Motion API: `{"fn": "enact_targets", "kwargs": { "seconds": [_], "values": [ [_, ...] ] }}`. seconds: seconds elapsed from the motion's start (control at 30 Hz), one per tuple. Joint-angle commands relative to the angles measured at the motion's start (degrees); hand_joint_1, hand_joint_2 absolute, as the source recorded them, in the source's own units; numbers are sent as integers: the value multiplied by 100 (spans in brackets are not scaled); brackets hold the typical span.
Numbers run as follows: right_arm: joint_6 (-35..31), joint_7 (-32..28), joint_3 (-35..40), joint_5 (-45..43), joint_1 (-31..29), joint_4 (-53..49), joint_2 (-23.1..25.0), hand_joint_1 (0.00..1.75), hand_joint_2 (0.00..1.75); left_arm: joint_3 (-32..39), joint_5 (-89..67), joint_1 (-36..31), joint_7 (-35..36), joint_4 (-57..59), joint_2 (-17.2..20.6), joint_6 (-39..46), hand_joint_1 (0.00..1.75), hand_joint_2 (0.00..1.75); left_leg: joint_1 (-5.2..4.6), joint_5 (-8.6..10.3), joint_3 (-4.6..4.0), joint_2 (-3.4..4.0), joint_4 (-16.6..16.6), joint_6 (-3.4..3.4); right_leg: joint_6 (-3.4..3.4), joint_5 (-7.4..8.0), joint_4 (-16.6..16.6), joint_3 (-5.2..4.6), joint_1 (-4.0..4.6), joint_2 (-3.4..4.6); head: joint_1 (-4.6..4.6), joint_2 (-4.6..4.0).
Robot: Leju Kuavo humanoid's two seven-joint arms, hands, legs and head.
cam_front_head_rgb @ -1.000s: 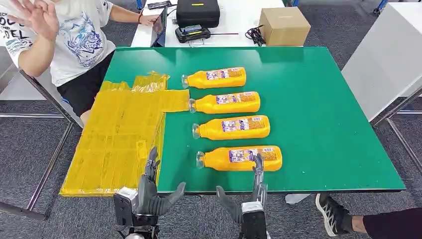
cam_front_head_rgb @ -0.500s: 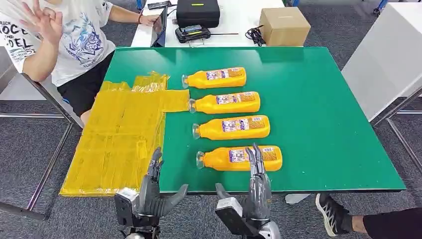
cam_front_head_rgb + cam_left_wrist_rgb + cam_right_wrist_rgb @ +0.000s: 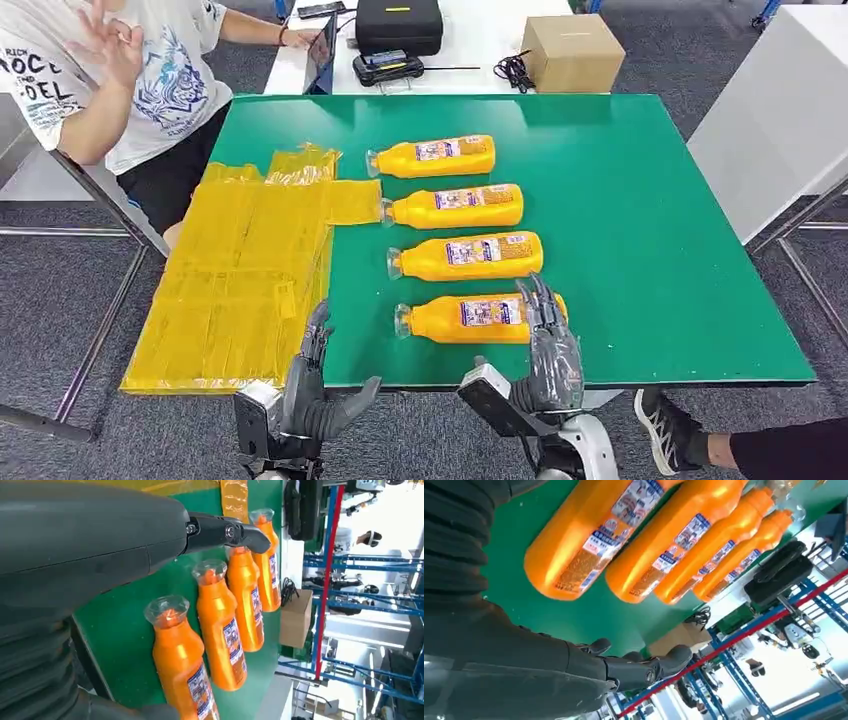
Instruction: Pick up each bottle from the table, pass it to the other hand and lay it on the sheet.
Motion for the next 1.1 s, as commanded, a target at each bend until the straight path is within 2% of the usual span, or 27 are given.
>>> {"fn": "enact_targets", "kwargs": {
  "seconds": [0.03,0.13,0.27,0.4,0.67,0.73,0.9,1.1],
  "values": [
    [707,404,-127,-4,-310,90,-577,0,175,-15,-81,-68,38,241,135,-49,0,175,8,-10,24,13,-3,-9,-11,-5,-9,25,9,9,0,0],
    [1295,533,-313,-203,-563,345,-801,0,175,11,-138,-70,92,232,154,-87,0,175,6,-7,22,13,-3,-5,-8,-1,-10,23,6,10,0,0],
    [1654,503,-310,-285,-857,651,-841,0,175,26,-222,-77,161,243,163,-98,0,175,3,-5,20,18,-6,-4,-7,3,-12,21,3,15,0,0],
    [2005,770,-181,-318,-1054,853,-1131,0,175,39,-291,-142,190,313,157,-129,0,175,3,-9,32,19,-6,-8,-11,-1,-13,33,3,14,0,0],
    [2314,911,-23,-443,-1773,1681,-1208,0,175,-15,-290,-216,225,422,186,-177,0,175,-4,-3,19,16,-3,-2,-5,3,-8,18,-5,13,0,0],
    [2430,952,26,-527,-1879,1718,-1358,0,175,-3,-286,-236,233,451,189,-186,0,175,-3,-2,17,17,-2,-1,-6,4,-7,17,-4,14,0,0],
    [2614,1011,49,-669,-1890,1635,-1544,0,175,1,-290,-255,235,507,194,-184,0,175,1,-7,30,12,-2,-4,-10,-2,-10,33,1,8,0,0],
    [2937,1150,309,-741,-2135,2038,-1759,0,175,-20,-288,-346,239,616,197,-232,0,175,-3,-3,22,9,-3,-1,-6,1,-10,25,-3,7,-2,0]
  ]
}}
